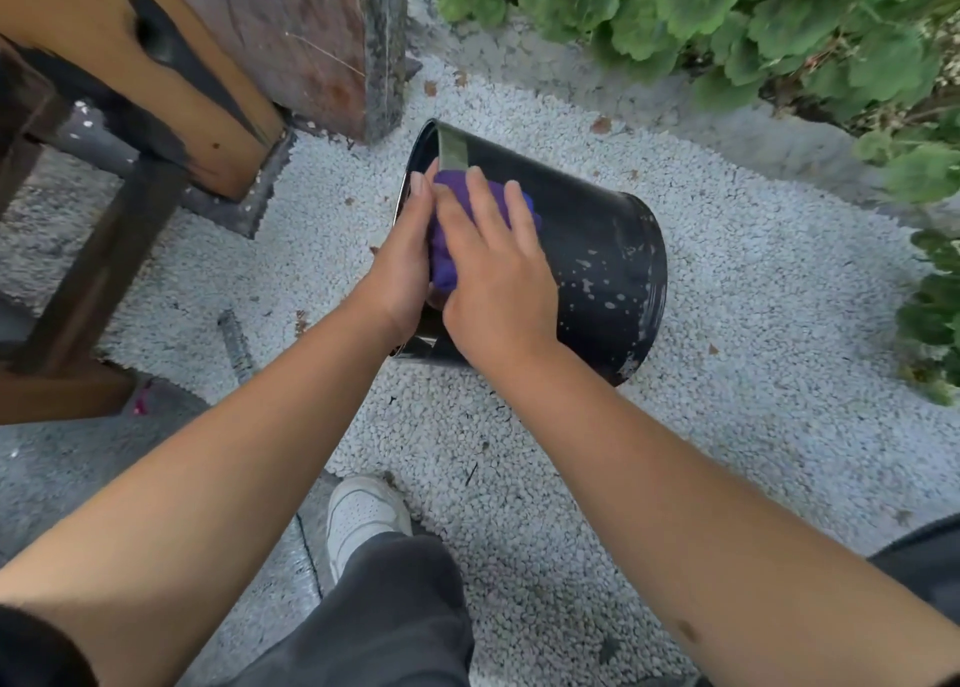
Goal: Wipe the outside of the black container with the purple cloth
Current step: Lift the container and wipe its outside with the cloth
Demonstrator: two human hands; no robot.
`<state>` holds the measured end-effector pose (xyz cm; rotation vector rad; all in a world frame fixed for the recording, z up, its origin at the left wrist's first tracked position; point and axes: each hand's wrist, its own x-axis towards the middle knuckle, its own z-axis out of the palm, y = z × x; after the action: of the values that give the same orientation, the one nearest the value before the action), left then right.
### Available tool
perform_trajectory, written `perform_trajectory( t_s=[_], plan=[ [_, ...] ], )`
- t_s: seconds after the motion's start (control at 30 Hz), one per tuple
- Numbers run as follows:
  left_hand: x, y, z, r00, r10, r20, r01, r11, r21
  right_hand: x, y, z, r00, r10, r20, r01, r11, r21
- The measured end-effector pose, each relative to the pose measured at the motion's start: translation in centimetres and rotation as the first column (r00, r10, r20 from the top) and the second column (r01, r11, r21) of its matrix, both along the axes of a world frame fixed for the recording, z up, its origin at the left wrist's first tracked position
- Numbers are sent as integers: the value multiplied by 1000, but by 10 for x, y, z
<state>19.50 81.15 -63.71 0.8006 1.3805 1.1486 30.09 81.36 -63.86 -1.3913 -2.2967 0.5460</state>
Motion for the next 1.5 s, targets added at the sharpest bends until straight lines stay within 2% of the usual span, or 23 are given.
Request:
perform_trajectory(
  t_s=[0.17, 0.4, 0.53, 0.57, 0.67, 0.73, 0.8, 0.87, 0.93, 0.97, 1.03, 1.13, 1.2, 1.3, 1.37, 1.43, 1.5],
  plan=[
    [-10, -4, -10, 1000, -5, 27, 6, 1000, -17, 24, 10, -24, 999, 17, 40, -18, 1000, 13],
    [-23, -5, -19, 994, 33, -103, -45, 993, -113, 93, 48, -58, 957, -240, 163, 261, 958, -121],
    [-19, -16, -20, 949, 302, -92, -307, 950, -48, 97, 51, -60, 957, -227, 179, 252, 958, -136],
    [-18, -21, -20, 941, 324, -94, -326, 945, -13, 96, 51, -60, 960, -212, 182, 238, 962, -135],
    [-17, -32, -21, 971, 182, -156, -174, 983, 65, 93, 55, -52, 960, -228, 163, 256, 951, -175],
    [-20, -33, -22, 977, 99, -187, -89, 994, 59, 85, 57, -40, 958, -271, 98, 284, 944, -167],
    [-23, -31, -19, 975, 59, -213, -52, 998, 38, 66, 47, -22, 968, -249, -1, 249, 966, -66],
    [-22, -28, -18, 970, 35, -242, -30, 999, 28, 39, 27, -7, 990, -136, -43, 138, 989, 61],
    [-18, -25, -16, 968, 28, -251, -19, 999, 36, 14, 3, -3, 1000, -20, 3, 19, 994, 105],
    [-17, -24, -15, 973, 7, -232, 3, 999, 41, 5, -6, -5, 999, 5, 44, -8, 997, 71],
    [-15, -22, -13, 978, -27, -206, 35, 999, 34, 2, -10, -13, 996, 11, 87, -11, 1000, 5],
    [-14, -23, -8, 968, -36, -248, 48, 998, 44, 21, 5, -26, 995, 22, 100, -23, 1000, 8],
    [-14, -25, -8, 969, -50, -240, 66, 996, 59, 41, 19, -35, 996, -37, 84, 41, 998, -46],
    [-18, -24, -7, 970, -64, -235, 76, 996, 40, 77, 37, -50, 974, -208, 93, 220, 964, -150],
    [-22, -26, -9, 988, -72, -135, 75, 997, 11, 94, 50, -55, 950, -298, 91, 310, 928, -206],
    [-19, -35, -13, 993, -99, -63, 99, 995, 0, 100, 58, -57, 940, -330, 90, 342, 911, -230],
    [-13, -46, -18, 980, -157, -120, 157, 988, -10, 100, 61, -57, 944, -318, 86, 330, 915, -231]
  ],
)
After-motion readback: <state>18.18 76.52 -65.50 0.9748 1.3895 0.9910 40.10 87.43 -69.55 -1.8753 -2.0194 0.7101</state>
